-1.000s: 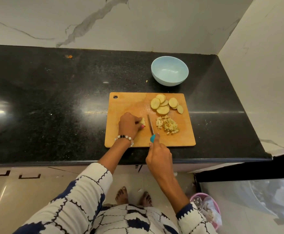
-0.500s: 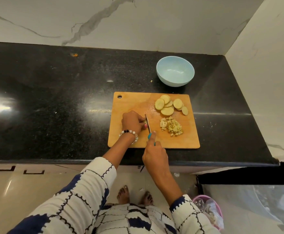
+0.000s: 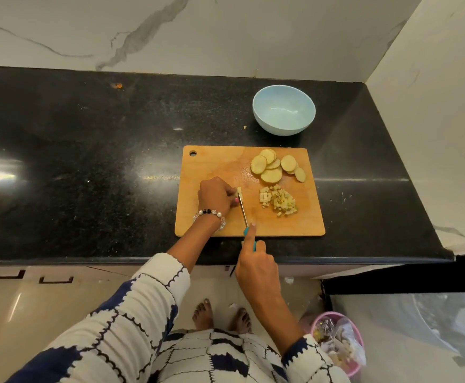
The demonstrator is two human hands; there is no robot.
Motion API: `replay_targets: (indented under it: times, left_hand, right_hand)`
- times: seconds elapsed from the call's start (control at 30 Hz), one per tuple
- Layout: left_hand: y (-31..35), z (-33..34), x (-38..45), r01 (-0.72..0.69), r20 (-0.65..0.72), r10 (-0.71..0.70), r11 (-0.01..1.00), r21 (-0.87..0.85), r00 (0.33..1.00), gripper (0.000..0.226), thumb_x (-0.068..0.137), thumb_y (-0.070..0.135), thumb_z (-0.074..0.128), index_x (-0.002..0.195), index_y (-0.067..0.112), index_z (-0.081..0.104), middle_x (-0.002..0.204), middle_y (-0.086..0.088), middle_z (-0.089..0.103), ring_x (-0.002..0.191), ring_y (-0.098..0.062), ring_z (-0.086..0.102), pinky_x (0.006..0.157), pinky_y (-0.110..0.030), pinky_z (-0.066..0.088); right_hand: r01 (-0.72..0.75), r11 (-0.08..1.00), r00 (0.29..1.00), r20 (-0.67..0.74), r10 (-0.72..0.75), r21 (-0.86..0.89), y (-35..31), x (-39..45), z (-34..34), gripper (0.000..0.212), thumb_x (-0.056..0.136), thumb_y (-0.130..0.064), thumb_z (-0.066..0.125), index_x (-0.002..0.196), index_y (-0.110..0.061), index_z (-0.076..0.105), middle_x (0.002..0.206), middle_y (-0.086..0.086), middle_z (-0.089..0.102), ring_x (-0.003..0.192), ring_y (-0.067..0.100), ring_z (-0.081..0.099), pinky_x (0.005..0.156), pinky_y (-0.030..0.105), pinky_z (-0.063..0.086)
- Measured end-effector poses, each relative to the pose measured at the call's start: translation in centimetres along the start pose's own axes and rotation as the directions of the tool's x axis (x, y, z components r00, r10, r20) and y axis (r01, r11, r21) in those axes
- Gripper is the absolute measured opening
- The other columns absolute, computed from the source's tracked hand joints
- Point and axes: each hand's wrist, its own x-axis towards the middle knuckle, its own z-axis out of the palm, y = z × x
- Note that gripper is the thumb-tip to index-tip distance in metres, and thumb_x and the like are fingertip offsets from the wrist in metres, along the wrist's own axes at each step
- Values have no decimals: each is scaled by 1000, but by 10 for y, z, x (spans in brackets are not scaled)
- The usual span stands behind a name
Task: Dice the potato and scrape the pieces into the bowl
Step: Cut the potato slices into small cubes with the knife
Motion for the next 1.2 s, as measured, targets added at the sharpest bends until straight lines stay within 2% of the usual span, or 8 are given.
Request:
replay_targets:
  times: [0.23,0.33,0.4,0.57,0.73,0.87,0.97,1.2]
  left_hand:
    - [1,-2,-3,19,2,-19,1000,-17,1000,29,73,19,79,100,10,73,94,-6,73,90,-16,65,79,-21,46]
    - [0,-2,-4,5,4,-4,1000,-18,1000,31,70,19,80,100,10,73,96,-6,73,92,-18,64,83,-26,49]
    - [0,-3,-4,8,3,-8,1000,-30,1000,32,69,18,81,99,10,73,96,-7,73,93,-18,64,86,-29,50]
    - [0,-3,-5,16,-1,-16,998,-64,1000,33,68,18,82,98,8,73,96,-7,73,92,-17,65,85,-25,49]
    - [-2,-4,-6,9,4,-9,997,-76,1000,35,68,18,82,101,10,72,99,-6,72,95,-16,64,88,-26,48]
    - [-5,-6,-5,-8,45,11,998,-58,999,37,70,18,80,105,10,71,103,-5,71,100,-16,63,91,-24,44]
    - [-8,-4,-7,4,13,-3,998,-63,1000,35,71,17,79,104,11,71,101,-5,72,103,-19,61,93,-29,47]
    - [-6,-1,-9,37,-44,-41,996,-83,998,26,74,19,77,99,12,73,97,-4,73,92,-15,64,82,-24,46]
  right_hand:
    - [-52,990,997,-44,58,129,9,0,-1,68,74,-9,76,132,7,46,66,11,56,38,18,43,38,21,14]
    - [-37,966,998,-32,46,255,4,13,-4,58,97,-17,45,147,0,22,97,19,60,66,30,58,50,31,29]
    - [-29,959,999,-28,38,281,0,24,-1,55,102,-23,31,150,-4,11,109,19,58,82,33,59,60,33,33]
    - [-96,963,995,60,84,251,7,25,0,57,102,-25,27,151,-8,5,119,18,54,88,32,58,65,37,39]
    - [-170,934,985,21,172,315,21,7,-1,55,102,-24,28,150,-6,10,101,15,56,71,18,43,61,30,31]
    - [-104,921,993,-10,116,377,17,10,-4,55,102,-27,30,150,-6,15,101,14,58,76,21,51,62,30,33]
    - [-39,931,999,13,37,362,10,17,-4,54,101,-28,30,149,-7,15,101,13,60,82,25,57,62,30,33]
    - [-40,951,998,56,23,306,4,26,-1,55,101,-27,28,150,-7,12,100,12,60,83,25,58,61,30,33]
